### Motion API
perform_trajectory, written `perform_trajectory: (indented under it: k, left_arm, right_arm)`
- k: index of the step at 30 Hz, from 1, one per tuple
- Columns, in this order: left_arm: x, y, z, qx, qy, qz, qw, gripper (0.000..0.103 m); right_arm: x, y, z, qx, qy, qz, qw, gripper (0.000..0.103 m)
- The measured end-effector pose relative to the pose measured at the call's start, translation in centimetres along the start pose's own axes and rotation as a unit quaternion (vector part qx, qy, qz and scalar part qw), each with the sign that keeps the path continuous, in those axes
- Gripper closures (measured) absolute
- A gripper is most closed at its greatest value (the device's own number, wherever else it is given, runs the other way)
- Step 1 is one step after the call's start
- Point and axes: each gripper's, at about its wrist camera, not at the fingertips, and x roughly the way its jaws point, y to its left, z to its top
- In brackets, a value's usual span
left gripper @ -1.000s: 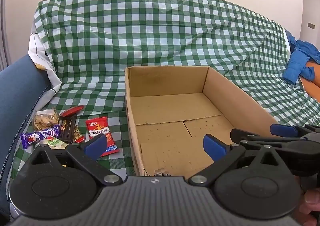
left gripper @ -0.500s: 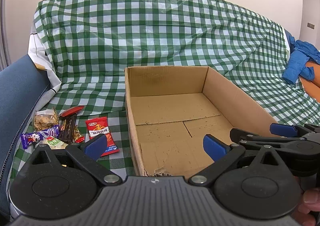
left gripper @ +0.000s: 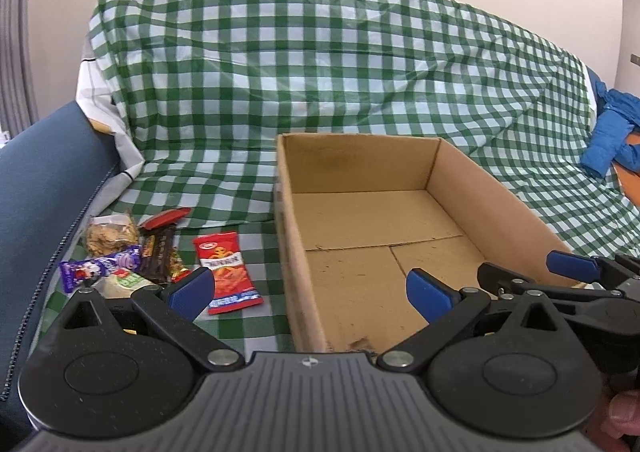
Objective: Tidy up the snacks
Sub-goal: 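Grasp the round peanut cake pack with the left tool while the right tool grasps the yellow wafer bar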
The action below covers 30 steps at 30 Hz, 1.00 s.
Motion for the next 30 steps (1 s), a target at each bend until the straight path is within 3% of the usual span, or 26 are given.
perform_trajectory:
  k: [8,12,16,20,23,26,30]
  left_arm:
    - [-0.5,3.4,0.0,-0.024,0.003,0.043,0.9988,0.001]
    - [-0.2,6.3,-1.1,-0.031,-0.001,0.094,0.9951,0.001]
    - [1.2,9.0,-2.5,-0.021,0.011,0.176,0.9841,0.001]
    - [2.8,11.8,-3.8,-0.020,0.060,0.251,0.9659,0.001]
    - [4.3,13.0,-5.4,0.002,0.101,0.283,0.9538,0.001]
    - [5.2,14.2,-6.8,-0.002,0.147,0.275,0.9500,0.000]
    - [5.1,14.9,-7.4,-0.013,0.168,0.243,0.9552,0.000]
  right_arm:
    - [0.3,2.0,-0.2,-0.018,-0.030,0.022,0.999,0.031]
    - [0.4,4.0,0.1,-0.027,-0.034,0.037,0.998,0.033]
    - [0.4,6.2,0.2,-0.042,-0.037,0.051,0.997,0.036]
    - [0.3,8.1,0.2,-0.059,-0.037,0.069,0.995,0.048]
    - [0.5,9.5,0.1,-0.075,-0.034,0.087,0.993,0.054]
    - [0.8,10.5,0.3,-0.090,-0.028,0.102,0.990,0.057]
    - [1.2,11.8,0.9,-0.103,-0.015,0.138,0.985,0.057]
